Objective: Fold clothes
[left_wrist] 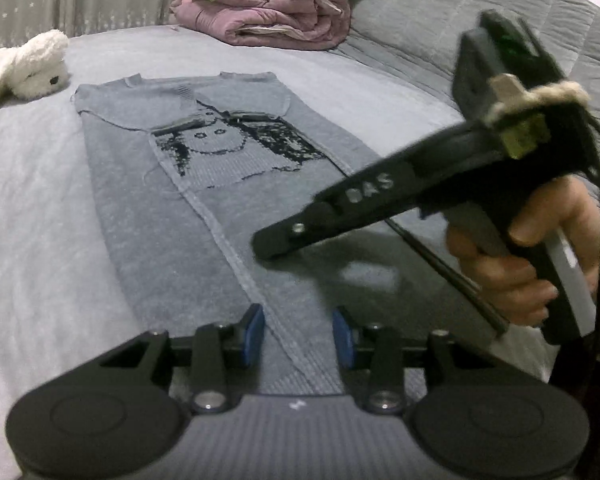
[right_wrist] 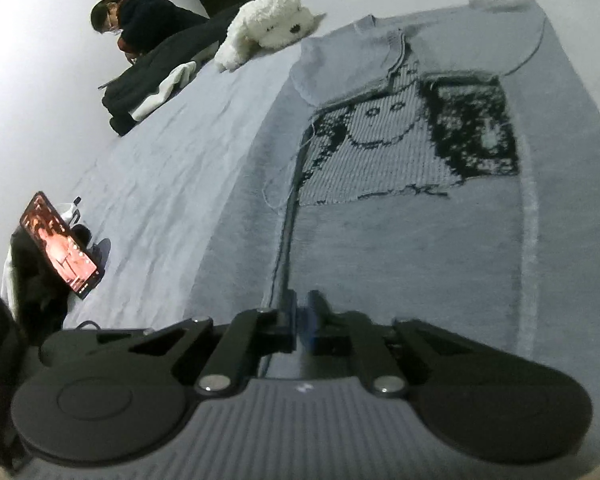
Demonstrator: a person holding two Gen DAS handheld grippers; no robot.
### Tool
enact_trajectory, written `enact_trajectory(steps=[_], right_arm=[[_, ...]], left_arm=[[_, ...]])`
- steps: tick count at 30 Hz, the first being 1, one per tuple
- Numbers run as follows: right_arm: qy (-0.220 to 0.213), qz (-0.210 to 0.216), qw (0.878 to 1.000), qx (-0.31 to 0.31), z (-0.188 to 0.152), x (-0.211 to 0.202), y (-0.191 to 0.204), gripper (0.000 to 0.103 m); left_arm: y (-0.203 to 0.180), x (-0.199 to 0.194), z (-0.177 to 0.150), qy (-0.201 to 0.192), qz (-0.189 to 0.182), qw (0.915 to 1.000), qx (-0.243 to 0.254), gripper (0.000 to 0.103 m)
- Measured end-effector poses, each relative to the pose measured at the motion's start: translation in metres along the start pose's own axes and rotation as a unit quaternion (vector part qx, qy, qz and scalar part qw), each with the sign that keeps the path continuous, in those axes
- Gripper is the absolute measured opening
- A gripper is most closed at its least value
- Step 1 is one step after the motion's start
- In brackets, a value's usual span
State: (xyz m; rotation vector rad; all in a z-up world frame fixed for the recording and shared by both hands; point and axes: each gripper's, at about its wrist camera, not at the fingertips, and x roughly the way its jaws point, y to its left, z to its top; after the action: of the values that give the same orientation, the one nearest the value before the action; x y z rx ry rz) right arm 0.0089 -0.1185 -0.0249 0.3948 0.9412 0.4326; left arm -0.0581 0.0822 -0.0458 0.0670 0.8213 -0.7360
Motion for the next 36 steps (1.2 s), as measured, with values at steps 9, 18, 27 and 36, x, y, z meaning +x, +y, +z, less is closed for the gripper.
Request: enact_trajectory(steps=[9, 18, 27, 36], right_arm=[[-0.062, -0.019, 0.998, 0.000, -0.005, -0.055, -0.004, 0.038], [-0.046, -0.039, 0.993, 0.101, -0.032, -0.088, -0.061, 0.038], [0.009, 0.035, 0.987, 0.158, -0.054, -0.101, -0.080, 0.038], [0.010, 0.097, 0.965, 0.244, -0.065, -0.119, -0.113, 0.040]], left_arm=[[0.009, -0.024, 0.004, -0.032, -0.025, 0.9987, -0.029, 0.040], [-0.013, -0.019, -0.022, 0.011, -0.033, 0.9992, 0.021, 0.039], [-0.014, -0.035, -0.027, 0.038, -0.099, 0.9942, 0.013, 0.040], [0.009, -0.050, -0.037, 0.020, -0.169, 0.9837, -0.059, 0.040]])
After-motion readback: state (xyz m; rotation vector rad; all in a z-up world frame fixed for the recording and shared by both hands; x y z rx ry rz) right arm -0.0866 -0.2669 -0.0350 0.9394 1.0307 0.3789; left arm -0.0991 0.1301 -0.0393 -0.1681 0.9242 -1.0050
